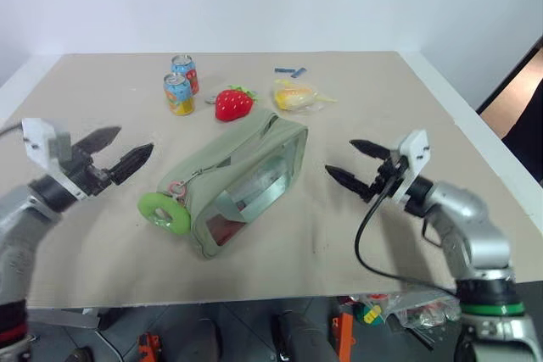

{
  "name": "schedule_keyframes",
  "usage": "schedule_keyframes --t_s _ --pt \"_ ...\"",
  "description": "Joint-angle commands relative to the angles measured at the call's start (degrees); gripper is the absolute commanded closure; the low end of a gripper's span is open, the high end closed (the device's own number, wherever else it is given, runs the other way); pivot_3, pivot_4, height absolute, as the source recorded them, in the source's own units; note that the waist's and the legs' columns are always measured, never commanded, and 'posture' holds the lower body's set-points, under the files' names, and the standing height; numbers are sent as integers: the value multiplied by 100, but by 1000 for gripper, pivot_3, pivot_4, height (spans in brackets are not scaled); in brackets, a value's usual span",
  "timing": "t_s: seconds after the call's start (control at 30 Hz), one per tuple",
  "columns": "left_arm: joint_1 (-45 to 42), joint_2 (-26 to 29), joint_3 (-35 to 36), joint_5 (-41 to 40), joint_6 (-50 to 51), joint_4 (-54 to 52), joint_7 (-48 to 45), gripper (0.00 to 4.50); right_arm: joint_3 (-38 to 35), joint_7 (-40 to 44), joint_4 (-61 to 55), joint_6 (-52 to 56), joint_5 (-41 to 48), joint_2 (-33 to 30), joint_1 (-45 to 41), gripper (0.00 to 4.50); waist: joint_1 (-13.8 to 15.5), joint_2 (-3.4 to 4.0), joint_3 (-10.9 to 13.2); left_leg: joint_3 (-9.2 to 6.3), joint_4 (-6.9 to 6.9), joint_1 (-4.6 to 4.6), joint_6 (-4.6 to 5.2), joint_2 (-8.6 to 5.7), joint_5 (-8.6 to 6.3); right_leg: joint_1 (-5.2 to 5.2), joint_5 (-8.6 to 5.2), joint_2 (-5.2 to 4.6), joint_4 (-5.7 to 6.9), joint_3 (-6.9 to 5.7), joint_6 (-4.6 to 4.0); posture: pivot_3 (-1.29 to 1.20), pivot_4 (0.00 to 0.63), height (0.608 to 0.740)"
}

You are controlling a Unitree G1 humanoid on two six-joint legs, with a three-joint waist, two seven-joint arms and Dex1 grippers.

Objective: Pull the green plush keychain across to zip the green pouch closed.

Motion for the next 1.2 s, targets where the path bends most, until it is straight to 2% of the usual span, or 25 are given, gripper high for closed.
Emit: schedule_keyframes --t_s 0.03,0.2,0.3,0.43,0.63,0.67,1.03,1.07,1.2 --pt "-152 505 244 -959 752 -444 -509 0 58 888 459 -176 73 -409 -714 15 -3 1 1 2 -1 0 0 0 0 -2 0 0 0 1 0 0 150 740" --pt "-494 873 109 -1767 1436 -793 -589 0 479 1803 1071 -371 -49 -465 -1579 15 -4 -1 2 -6 -7 0 6 11 -3 -6 -5 14 1 -6 -8 0 150 740" --pt "-794 868 -287 -1563 1417 -837 -646 0 887 2254 1831 -807 -335 -185 -2360 15 -13 11 10 -8 -7 0 7 13 -4 -7 -6 19 4 -5 -11 0 150 740" --pt "-1005 794 -576 -1537 1460 -979 -625 0 1081 2593 2586 -1136 -492 143 -3006 15 -20 14 13 -10 -6 -1 7 13 -4 -7 -1 21 6 -6 -11 0 150 740" --pt "-1013 803 -706 -1465 1440 -1117 -599 0 1151 2972 3094 -1205 -533 472 -3352 15 -3 14 14 -11 -7 -10 10 12 -12 -12 6 19 6 -6 4 0 150 740" --pt "-993 806 -717 -1430 1424 -1148 -597 0 1165 3032 3140 -1233 -557 506 -3329 556 3 14 14 -11 -8 -10 11 12 -13 -12 4 19 6 -7 2 0 150 740" --pt "-996 690 -795 -1179 1341 -1209 -527 0 1125 3262 3175 -1223 -616 632 -3138 4285 0 17 16 -12 -7 -5 12 15 -14 -12 4 23 11 -8 0 0 150 740" --pt "-1024 658 -815 -1164 1333 -1195 -523 0 1122 3248 3172 -1235 -624 648 -3129 4475 0 17 16 -13 -7 -5 12 17 -14 -12 4 25 11 -9 -1 0 150 740" --pt "-1117 573 -883 -1035 1280 -1042 -579 0 1064 3148 2953 -1066 -572 641 -3034 4475 -9 17 16 -13 -6 -4 11 17 -14 -12 5 27 13 -8 -1 0 150 740"
